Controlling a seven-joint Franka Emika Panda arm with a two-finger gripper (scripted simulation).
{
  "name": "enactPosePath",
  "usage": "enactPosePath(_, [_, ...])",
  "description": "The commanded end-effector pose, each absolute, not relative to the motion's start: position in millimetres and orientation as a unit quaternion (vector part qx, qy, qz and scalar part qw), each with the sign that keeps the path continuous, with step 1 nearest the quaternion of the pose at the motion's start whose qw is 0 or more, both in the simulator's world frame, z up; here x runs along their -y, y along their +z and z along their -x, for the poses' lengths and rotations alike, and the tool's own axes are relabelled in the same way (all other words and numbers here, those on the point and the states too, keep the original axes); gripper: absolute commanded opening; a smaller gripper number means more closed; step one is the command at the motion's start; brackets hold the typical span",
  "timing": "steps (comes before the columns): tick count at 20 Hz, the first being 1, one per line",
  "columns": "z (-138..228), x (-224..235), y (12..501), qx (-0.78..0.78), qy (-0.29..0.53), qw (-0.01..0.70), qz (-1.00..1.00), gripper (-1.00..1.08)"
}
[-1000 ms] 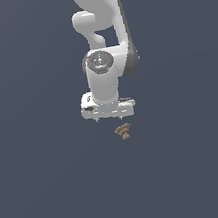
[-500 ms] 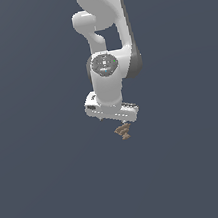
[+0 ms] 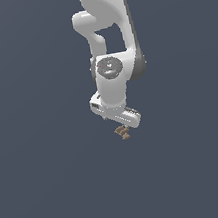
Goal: Pick up the object and move it to a goal position.
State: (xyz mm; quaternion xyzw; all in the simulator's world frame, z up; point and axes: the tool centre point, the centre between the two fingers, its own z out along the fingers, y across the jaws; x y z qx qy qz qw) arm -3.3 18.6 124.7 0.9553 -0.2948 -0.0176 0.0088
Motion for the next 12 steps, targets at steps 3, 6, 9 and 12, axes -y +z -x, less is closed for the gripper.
enactPosePath(3, [1.0,-24.6,120.4,0.351,-0.015,0.008,-0.936,1.0])
enactPosePath(6, [-0.4,-28.6,117.7,0.387,-0.013,0.007,-0.922,1.0])
enactPosePath(9, [-1.8,-32.5,115.0,0.422,-0.011,0.006,-0.906,1.0])
enactPosePath(12, [-3.2,-36.4,112.3,0.457,-0.009,0.005,-0.889,1.0])
